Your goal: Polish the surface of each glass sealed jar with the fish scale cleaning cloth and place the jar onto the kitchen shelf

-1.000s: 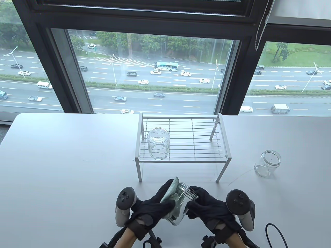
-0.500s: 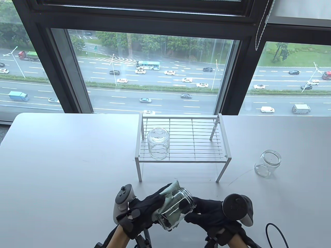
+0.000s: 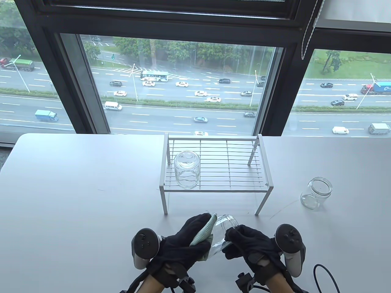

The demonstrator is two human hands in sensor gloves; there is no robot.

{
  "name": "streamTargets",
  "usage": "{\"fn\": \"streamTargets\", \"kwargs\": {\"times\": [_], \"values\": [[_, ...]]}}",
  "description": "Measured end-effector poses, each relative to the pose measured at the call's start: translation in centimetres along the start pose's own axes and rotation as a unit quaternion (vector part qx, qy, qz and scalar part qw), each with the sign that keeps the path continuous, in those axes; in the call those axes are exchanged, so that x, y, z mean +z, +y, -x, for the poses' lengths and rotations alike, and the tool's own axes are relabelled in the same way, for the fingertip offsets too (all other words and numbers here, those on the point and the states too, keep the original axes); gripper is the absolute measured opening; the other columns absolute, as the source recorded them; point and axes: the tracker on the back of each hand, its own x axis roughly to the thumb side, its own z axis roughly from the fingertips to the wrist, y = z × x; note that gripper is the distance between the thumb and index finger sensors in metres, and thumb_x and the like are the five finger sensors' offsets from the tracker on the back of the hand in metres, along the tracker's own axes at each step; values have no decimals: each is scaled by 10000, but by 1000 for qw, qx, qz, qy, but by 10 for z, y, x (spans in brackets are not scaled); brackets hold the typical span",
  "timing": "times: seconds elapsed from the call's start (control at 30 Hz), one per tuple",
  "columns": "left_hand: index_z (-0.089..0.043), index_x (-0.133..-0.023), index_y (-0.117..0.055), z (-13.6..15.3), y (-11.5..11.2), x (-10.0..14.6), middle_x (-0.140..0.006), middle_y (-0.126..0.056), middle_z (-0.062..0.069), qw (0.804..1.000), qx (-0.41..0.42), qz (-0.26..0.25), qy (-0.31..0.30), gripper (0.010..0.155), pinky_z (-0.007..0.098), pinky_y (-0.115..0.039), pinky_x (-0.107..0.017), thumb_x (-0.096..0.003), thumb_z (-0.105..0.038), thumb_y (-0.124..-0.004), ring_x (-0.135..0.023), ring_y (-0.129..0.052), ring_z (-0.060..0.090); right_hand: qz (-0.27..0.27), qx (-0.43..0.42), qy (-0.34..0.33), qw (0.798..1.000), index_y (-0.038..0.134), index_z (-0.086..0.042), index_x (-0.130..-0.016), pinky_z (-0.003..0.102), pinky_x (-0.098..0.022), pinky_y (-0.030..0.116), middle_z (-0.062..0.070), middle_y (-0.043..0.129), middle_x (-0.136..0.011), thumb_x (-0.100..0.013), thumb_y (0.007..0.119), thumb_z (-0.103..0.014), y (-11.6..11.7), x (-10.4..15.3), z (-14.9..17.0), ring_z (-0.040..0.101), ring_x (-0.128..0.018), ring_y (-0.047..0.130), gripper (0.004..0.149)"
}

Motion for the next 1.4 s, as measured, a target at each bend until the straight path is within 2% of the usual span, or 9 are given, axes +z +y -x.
{"fn": "streamTargets", "kwargs": {"times": [0.17, 0.5, 0.6, 0.8, 1.0, 1.17, 1.27, 1.33, 1.4], "values": [[-268, -1123, -142, -19, -13, 1, -1125, -301, 329, 988, -141, 9, -66, 991, 603, -741, -590, -473, -690, -760, -930, -625, 593, -60, -90, 82, 991, 954, -257, -674, 388, -310, 921, 88, 1115, -445, -357, 797, -685, 6, 2, 9, 167, -290, 1116, 555], [-410, -1123, -347, -19, -3, 1, -1053, -520, 317, 988, -148, -7, -54, 978, 514, -888, -477, -385, -633, -948, -779, -836, 536, -93, -49, 67, 992, 999, -227, -653, 376, -273, 929, 37, 1129, -370, -386, 790, -666, 2, 3, -1, 147, -224, 1116, 555], [-413, -1110, -405, -20, 1, 2, -1035, -558, 308, 986, -148, -33, -63, 952, 487, -913, -471, -381, -617, -983, -739, -864, 530, -106, -54, 33, 992, 972, -219, -717, 386, -304, 919, 46, 1119, -415, -408, 784, -642, 4, 2, -3, 156, -267, 1113, 557], [-390, -1114, -409, -10, 8, 4, -1017, -576, 320, 993, -88, -75, -18, 942, 478, -918, -480, -394, -622, -971, -723, -877, 529, -4, 145, -104, 984, 842, -141, -881, 398, -307, 908, 34, 1107, -444, -398, 772, -658, 9, 12, -30, 173, -283, 1104, 711], [-382, -1117, -401, 2, 9, 5, -1015, -567, 326, 994, -70, -82, 24, 941, 484, -912, -485, -402, -618, -966, -725, -868, 536, 132, 374, -220, 891, 683, -166, -1014, 477, -450, 846, 98, 1036, -677, -378, 816, -634, 6, 31, -54, 271, -504, 1060, 801], [-362, -1119, -385, 6, 5, 5, -1014, -562, 331, 996, -44, -67, 42, 947, 480, -914, -485, -409, -622, -956, -725, -868, 534, 77, 506, -324, 796, 452, -294, -1106, 615, -683, 609, 189, 579, -1123, -350, 903, -572, 35, 40, -59, 427, -969, 689, 923], [-338, -1121, -355, 7, -1, 5, -1012, -555, 336, 997, -4, -59, 47, 959, 474, -915, -486, -419, -631, -940, -724, -869, 531, 85, 533, -362, 760, 229, -366, -1103, 634, -733, 509, 194, 341, -1182, -331, 917, -569, 56, 45, -51, 449, -1040, 531, 1054], [-327, -1120, -349, 7, -5, 6, -1008, -545, 344, 996, 33, -64, 60, 960, 478, -911, -486, -422, -623, -938, -722, -859, 538, 114, 536, -369, 751, 208, -353, -1096, 650, -727, 484, 211, 328, -1169, -326, 932, -548, 64, 46, -48, 482, -1029, 488, 1074], [-317, -1121, -334, 9, -8, 6, -1006, -538, 348, 995, 47, -54, 68, 964, 473, -914, -484, -429, -630, -927, -722, -860, 534, 153, 588, -368, 704, 232, -349, -1096, 630, -715, 530, 161, 450, -1145, -336, 939, -544, 66, 47, -51, 439, -1000, 587, 1057]]}}
